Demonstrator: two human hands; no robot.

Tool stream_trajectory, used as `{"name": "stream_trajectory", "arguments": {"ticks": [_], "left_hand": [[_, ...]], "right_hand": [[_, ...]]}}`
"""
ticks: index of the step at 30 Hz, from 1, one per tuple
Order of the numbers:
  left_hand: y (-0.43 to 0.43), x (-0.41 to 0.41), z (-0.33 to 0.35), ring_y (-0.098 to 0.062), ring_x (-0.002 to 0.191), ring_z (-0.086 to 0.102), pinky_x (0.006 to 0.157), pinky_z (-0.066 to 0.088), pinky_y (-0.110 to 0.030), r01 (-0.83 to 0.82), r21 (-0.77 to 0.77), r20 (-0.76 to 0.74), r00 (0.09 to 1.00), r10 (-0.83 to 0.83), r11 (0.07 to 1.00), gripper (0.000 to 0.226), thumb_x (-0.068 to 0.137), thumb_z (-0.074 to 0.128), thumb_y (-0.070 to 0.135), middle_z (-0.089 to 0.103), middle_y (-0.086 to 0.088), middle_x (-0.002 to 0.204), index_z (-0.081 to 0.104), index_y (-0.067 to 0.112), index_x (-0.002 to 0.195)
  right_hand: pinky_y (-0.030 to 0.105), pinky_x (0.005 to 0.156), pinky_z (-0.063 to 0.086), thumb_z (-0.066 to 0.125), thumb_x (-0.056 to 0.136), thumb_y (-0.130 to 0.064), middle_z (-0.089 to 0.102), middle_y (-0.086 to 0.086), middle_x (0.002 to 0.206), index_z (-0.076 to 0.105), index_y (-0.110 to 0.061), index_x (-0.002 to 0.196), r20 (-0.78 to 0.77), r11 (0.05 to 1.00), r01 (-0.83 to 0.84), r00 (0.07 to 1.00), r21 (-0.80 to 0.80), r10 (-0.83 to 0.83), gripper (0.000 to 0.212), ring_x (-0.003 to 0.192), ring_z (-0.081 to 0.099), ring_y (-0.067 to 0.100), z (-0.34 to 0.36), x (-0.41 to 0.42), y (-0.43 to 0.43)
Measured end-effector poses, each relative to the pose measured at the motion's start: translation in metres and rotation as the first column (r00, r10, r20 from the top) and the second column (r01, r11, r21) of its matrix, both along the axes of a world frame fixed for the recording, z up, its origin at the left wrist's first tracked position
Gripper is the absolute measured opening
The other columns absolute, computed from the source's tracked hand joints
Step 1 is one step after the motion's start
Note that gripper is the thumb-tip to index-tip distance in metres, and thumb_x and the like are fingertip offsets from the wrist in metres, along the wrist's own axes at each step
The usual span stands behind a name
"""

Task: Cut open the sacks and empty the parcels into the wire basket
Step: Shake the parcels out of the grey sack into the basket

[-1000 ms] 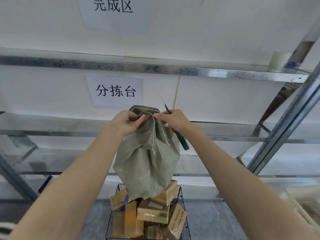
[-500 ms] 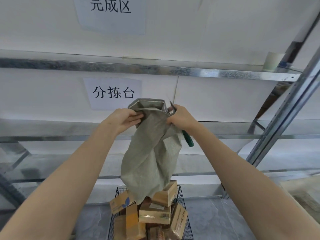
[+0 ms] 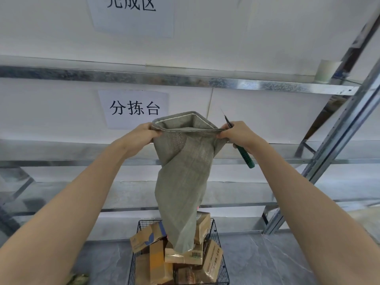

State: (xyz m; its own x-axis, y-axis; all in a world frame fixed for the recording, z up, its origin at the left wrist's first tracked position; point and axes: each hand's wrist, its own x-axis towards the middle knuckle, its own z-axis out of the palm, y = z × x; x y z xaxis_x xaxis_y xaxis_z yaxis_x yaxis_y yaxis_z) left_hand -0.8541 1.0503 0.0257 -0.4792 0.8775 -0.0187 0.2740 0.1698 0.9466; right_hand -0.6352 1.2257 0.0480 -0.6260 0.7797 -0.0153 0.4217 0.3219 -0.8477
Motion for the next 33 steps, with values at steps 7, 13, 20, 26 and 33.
{"name": "stream_trajectory", "arguments": {"ticks": [7,13,20,26,33], "left_hand": [[0.002,-0.007,0.008,-0.022,0.109,0.061,0.083,0.052,-0.028,0.015,0.036,0.185,0.982,-0.022,0.999,0.035,0.09,0.056,-0.001,0.061,-0.013,0.122,0.052,0.0,0.124],[0.005,-0.002,0.039,-0.015,0.1,0.065,0.077,0.054,-0.022,0.048,0.178,0.273,0.957,-0.096,0.983,0.019,0.091,0.052,-0.002,0.069,-0.004,0.105,0.065,0.003,0.104],[0.01,0.011,0.056,-0.013,0.097,0.061,0.081,0.05,-0.026,0.032,0.187,0.249,0.965,-0.078,0.982,0.022,0.097,0.044,0.004,0.065,0.001,0.106,0.062,0.017,0.101],[0.014,0.017,0.041,-0.012,0.067,0.057,0.057,0.047,-0.022,-0.232,0.131,0.209,0.957,0.202,0.964,0.01,0.092,0.058,0.014,0.06,-0.002,0.078,0.057,0.011,0.083],[0.016,0.017,0.035,-0.017,0.072,0.053,0.064,0.042,-0.03,-0.432,0.146,0.301,0.876,0.376,0.89,0.019,0.087,0.065,0.02,0.054,-0.005,0.083,0.047,0.013,0.087]], "right_hand": [[0.025,0.049,0.036,0.058,0.085,0.002,0.053,0.003,0.074,0.064,-0.012,0.087,-0.268,0.981,0.078,0.955,-0.177,-0.124,0.016,0.058,0.041,0.013,0.003,0.008,0.011],[0.024,0.042,0.035,0.059,0.088,0.002,0.047,0.003,0.066,0.053,-0.012,0.08,-0.489,0.944,0.083,0.839,-0.319,-0.239,0.017,0.049,0.038,0.011,0.023,0.007,0.017],[0.025,0.046,0.036,0.056,0.091,-0.006,0.052,0.003,0.072,0.059,-0.017,0.087,-0.39,0.978,0.137,0.901,-0.156,-0.188,0.013,0.054,0.041,0.013,0.032,0.01,0.017],[0.025,0.043,0.038,0.055,0.09,-0.004,0.043,0.004,0.065,0.048,-0.017,0.084,-0.341,0.942,0.21,0.893,-0.264,-0.294,0.016,0.049,0.038,0.013,0.019,0.01,0.018],[0.017,0.039,0.034,0.054,0.088,0.0,0.043,-0.003,0.048,0.05,-0.015,0.073,-0.454,0.837,0.117,0.795,-0.535,-0.401,0.022,0.035,0.036,0.007,0.01,0.007,0.012]]}}
